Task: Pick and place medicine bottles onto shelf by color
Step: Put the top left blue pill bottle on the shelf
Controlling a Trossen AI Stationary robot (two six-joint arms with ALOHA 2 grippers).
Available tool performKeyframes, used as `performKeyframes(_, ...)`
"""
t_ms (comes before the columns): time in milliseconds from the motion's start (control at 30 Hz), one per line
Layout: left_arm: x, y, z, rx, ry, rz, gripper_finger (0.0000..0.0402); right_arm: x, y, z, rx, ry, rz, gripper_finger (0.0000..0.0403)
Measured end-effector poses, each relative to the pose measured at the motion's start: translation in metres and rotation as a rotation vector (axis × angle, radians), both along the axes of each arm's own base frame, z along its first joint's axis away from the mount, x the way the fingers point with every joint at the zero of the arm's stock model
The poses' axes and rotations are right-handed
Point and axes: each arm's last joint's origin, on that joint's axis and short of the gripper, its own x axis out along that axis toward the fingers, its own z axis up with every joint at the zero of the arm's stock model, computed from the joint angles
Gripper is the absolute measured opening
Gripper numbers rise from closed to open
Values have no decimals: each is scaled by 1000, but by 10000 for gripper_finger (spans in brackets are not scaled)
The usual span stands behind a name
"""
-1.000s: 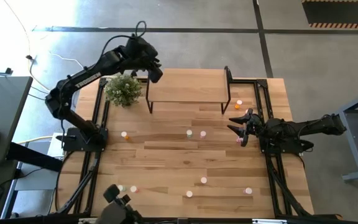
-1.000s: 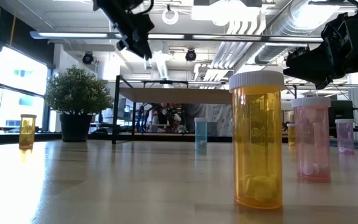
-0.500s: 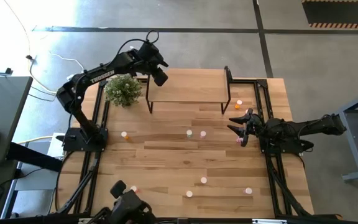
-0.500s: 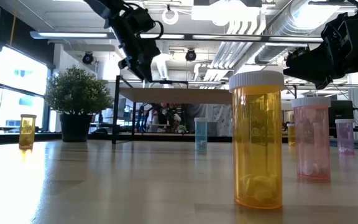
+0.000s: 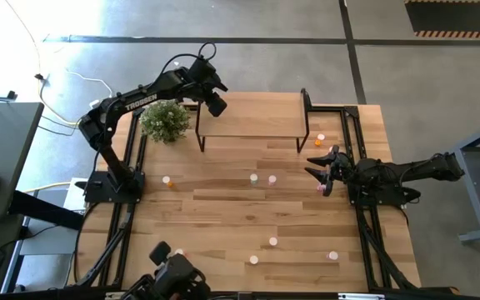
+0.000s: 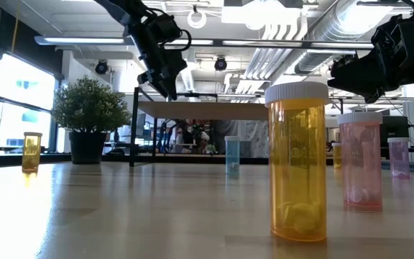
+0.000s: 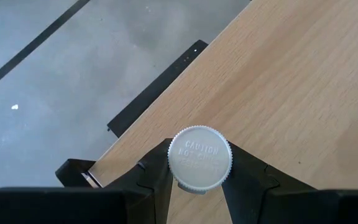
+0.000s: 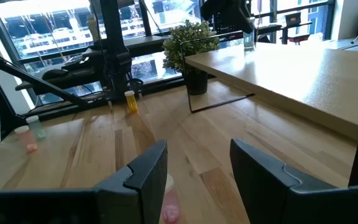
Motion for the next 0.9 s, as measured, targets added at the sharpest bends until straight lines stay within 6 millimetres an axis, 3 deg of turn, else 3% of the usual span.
performKeyframes(300,0,0,0,-4,-5,18,115,0,0,0,0,0,0,167)
performKeyframes(900,1,1,1,12,-14,17,180,0,0,0,0,0,0,167)
